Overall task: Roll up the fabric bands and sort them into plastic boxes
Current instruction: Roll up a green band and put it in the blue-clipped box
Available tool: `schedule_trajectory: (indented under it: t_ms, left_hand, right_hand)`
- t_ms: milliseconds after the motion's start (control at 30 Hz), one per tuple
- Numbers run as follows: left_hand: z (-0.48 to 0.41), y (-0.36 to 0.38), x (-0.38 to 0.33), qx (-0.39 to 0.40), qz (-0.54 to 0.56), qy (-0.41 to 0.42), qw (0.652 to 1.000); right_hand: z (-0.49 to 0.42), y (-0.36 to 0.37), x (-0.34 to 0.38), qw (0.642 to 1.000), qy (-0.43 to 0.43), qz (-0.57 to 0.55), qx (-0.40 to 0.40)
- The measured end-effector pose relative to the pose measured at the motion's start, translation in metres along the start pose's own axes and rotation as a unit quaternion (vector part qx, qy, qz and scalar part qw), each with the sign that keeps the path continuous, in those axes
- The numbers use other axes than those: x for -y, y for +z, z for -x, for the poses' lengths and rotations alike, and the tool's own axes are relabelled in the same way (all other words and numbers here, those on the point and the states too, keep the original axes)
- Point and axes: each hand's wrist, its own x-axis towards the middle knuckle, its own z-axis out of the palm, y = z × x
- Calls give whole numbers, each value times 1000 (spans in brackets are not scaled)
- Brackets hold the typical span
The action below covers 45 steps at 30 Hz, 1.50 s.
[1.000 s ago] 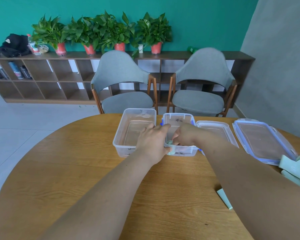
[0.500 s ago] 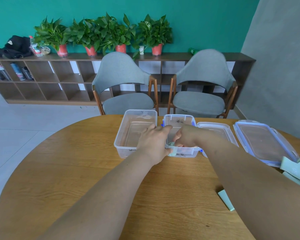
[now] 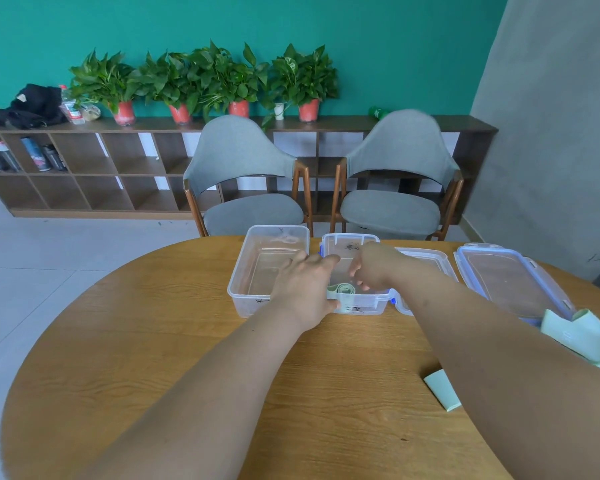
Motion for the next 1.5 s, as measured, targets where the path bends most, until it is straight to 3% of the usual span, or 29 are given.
schedule_trajectory:
  t_ms: [333, 800, 1033, 1500]
  left_hand:
    - [16, -19, -4, 3, -27, -7, 1000]
    - [20, -19, -34, 30, -26, 6, 999]
    - [41, -22, -81, 47, -9, 24, 999]
    - [83, -12, -166, 66, 12, 101, 993]
  right_hand:
    - [30, -5, 9, 995, -32, 94, 6]
    - [47, -3, -19, 996, -36, -1, -83]
    - [101, -12, -61, 994, -31, 23, -105]
    - [201, 1, -133, 995, 31, -19, -98]
